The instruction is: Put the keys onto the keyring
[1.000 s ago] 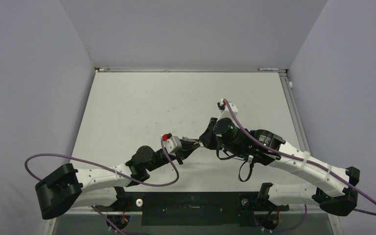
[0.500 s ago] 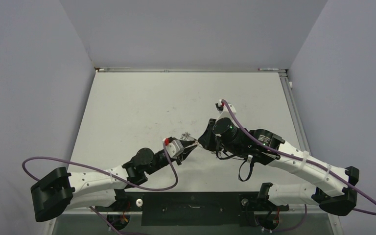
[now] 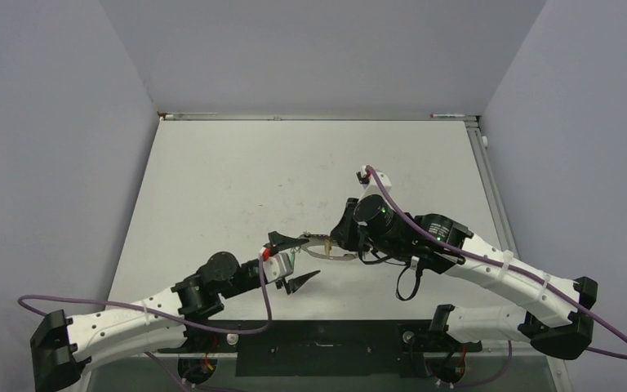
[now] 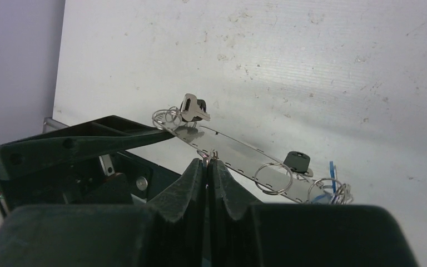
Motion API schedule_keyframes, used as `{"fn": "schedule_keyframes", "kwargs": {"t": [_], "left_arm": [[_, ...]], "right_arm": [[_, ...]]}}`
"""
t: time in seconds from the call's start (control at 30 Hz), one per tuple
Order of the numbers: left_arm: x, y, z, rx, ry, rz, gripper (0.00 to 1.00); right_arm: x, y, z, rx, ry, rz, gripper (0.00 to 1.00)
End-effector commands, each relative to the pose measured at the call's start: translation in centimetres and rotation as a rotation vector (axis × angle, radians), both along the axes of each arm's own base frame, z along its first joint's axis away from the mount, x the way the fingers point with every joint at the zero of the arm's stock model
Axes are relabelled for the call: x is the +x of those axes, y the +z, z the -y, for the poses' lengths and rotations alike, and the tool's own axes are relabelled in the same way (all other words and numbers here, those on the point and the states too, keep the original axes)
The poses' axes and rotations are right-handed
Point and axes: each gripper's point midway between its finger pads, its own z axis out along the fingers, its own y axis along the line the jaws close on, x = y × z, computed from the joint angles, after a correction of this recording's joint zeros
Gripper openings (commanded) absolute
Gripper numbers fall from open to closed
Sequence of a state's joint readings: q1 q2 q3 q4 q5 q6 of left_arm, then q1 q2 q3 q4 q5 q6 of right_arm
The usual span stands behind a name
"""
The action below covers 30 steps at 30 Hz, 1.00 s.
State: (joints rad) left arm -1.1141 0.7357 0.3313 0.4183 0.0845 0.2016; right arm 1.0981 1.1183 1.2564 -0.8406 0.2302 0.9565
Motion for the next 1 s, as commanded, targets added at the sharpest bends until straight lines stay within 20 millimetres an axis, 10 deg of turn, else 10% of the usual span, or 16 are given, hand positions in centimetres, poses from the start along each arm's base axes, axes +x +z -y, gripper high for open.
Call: {"fn": "schedule_keyframes", "kwargs": {"t": [0.0, 0.2, 0.63, 0.97], "left_arm": [[-1.3, 3.5, -0.9, -0.041, -0.043, 0.041, 0.70], [-2.3, 6.7, -0.7, -0.144, -0.092, 0.074, 0.78], [0.5, 7.0, 2.6, -0.130, -0.039, 0.122, 0.81], [1.3, 7.0, 3.5, -0.135, -0.018, 0.140, 0.63]], "right_arm": [[0.7, 2.0, -0.4, 0.026, 0.007, 0.039, 0.05], [0.3, 1.7, -0.4, 0.007, 0.031, 0.025, 0.05], [-0.1, 1.6, -1.2, 0.018, 0.059, -0.001, 0.05], [-0.4, 1.7, -1.5, 0.034, 0.073, -0.007, 0.05]]}}
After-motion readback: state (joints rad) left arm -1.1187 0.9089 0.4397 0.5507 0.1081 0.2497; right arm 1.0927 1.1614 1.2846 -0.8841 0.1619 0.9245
